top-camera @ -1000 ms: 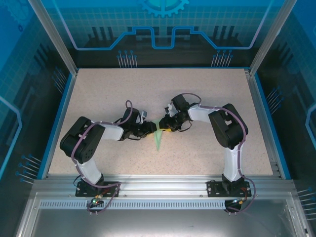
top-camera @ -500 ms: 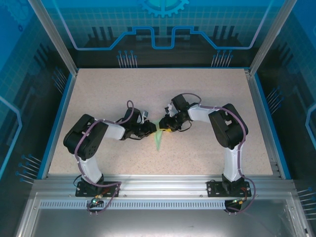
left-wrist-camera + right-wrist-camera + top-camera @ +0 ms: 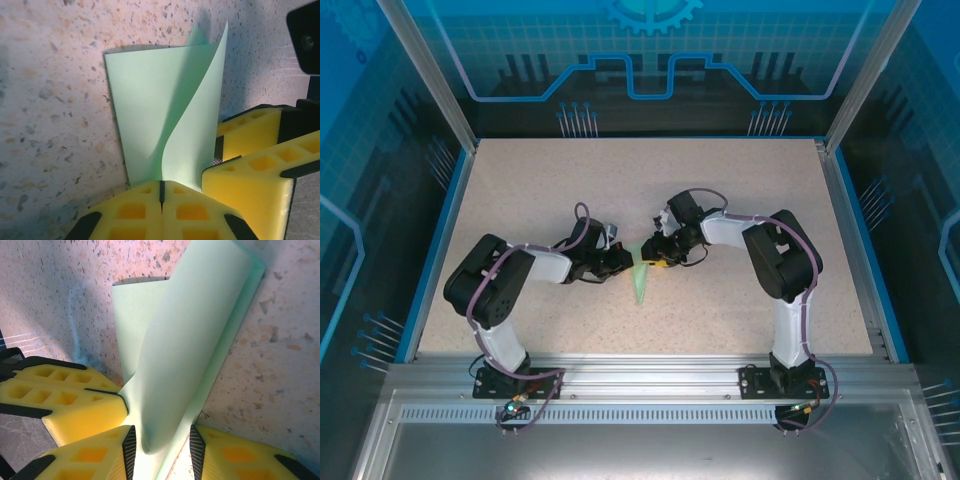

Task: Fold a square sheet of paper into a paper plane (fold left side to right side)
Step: Fold the wing for the fifth time at the center of the table.

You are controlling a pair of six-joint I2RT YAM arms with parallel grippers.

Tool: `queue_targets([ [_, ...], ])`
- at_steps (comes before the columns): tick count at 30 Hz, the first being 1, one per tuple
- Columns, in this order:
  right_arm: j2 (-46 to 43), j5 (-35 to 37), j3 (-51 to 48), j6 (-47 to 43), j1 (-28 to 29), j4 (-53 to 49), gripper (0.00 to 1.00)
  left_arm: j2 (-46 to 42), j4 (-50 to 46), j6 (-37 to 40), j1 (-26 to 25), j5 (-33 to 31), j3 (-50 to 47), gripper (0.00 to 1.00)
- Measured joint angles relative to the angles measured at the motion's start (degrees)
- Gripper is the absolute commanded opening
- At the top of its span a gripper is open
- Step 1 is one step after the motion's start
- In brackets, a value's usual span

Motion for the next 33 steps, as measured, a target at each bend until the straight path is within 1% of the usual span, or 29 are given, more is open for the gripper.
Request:
queue_targets([
  [7, -0.4, -0.2, 0.0, 0.0, 0.0, 0.2, 0.42, 0.0, 0.1, 0.0, 0.0, -0.1, -0.3, 0.00],
  [9, -1.0, 0.0, -0.5, 0.0, -0.1, 0.2, 0.42, 0.2, 0.2, 0.0, 0.0, -0.1, -0.4, 0.00],
  [12, -3.2, 0.2, -1.5, 0.0, -0.5, 0.1, 0.39, 0.7, 1.0, 0.0, 0.0, -0.1, -0.7, 0.00],
  [16, -6.7, 0.0, -1.6, 0.5, -0.9, 0.7, 0.29, 1.1, 1.9, -0.2, 0.0, 0.2, -0.8, 0.00],
  [18, -7.4, -0.5, -1.6, 1.1, -0.9, 1.8, 0.26, 1.2, 2.1, -0.2, 0.0, 0.3, -0.8, 0.00],
  [23, -6.1, -1.4, -1.5, 2.9, -0.7, 3.8, 0.25, 1.3, 2.4, -0.2, 0.0, 0.6, -0.8, 0.00],
  [29, -2.1, -1.5, -0.1, 3.9, 0.0, 4.3, 0.25, 1.3, 2.4, -0.2, 0.0, 0.6, -0.8, 0.00],
  [33, -1.3, -1.5, 0.0, 3.9, 0.0, 4.3, 0.25, 1.3, 2.4, -0.2, 0.0, 0.6, -0.8, 0.00],
])
